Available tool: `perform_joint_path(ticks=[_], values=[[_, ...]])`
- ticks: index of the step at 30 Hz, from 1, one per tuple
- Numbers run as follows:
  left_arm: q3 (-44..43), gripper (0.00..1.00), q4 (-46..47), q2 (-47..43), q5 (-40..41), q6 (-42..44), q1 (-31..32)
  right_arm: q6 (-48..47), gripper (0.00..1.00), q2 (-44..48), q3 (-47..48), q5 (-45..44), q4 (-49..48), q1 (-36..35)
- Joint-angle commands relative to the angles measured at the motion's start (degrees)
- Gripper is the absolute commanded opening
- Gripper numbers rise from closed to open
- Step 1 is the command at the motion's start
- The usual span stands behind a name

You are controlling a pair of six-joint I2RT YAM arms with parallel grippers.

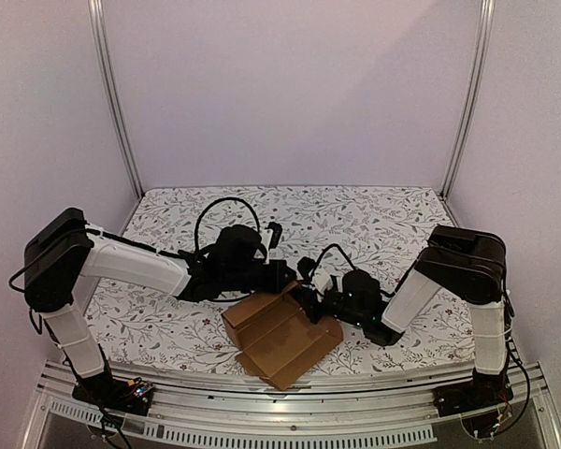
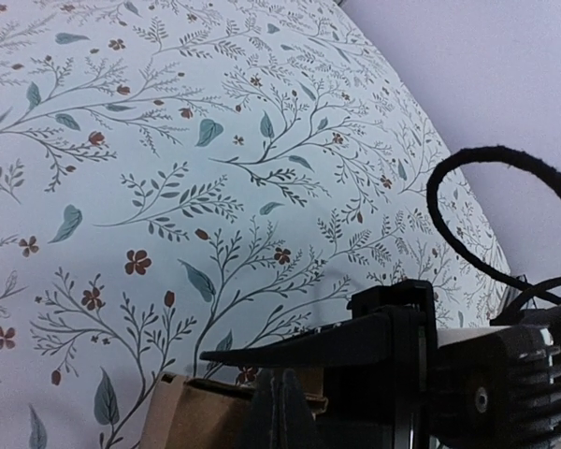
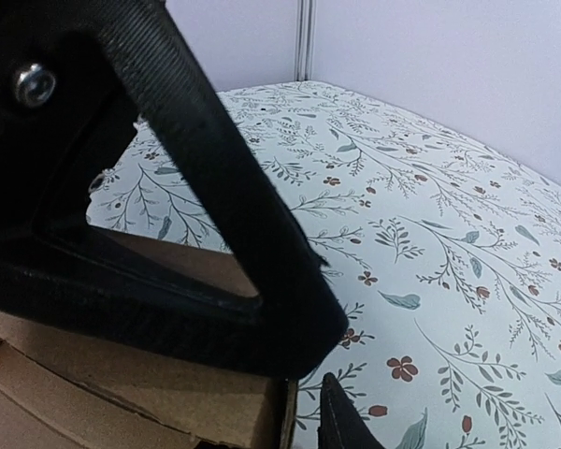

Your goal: Fold the paper box

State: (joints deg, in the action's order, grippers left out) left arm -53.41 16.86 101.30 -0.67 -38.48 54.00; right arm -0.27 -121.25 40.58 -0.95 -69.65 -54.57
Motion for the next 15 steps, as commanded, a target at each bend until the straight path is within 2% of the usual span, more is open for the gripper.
perform_joint_path(ticks=[1,7,9,11,15], values=[[1.12,0.0,-1.22,1.18,0.48,-0.46,0.6,0.01,0.21,-0.16,2.31,-0.9,1.74,0.01],[0.61,0.0,-1.44,1.49,0.47,-0.48,0.91,-0.55,0.18,-1.89,3.98,-2.8,3.04,-1.0],[0.54,0.0,-1.52,1.39,0.49,-0.46,0.94,-1.07,0.13,-2.39,4.3,-3.6,3.54,-1.3],[0.58,0.0,-1.55,1.3,0.45,-0.53,0.97,-1.58,0.01,-2.71,4.57,-4.28,4.46,-1.65],[0.76,0.0,-1.6,0.97,2.09,-0.57,1.02,-2.01,0.0,-3.0,4.3,-4.6,4.37,-1.94]])
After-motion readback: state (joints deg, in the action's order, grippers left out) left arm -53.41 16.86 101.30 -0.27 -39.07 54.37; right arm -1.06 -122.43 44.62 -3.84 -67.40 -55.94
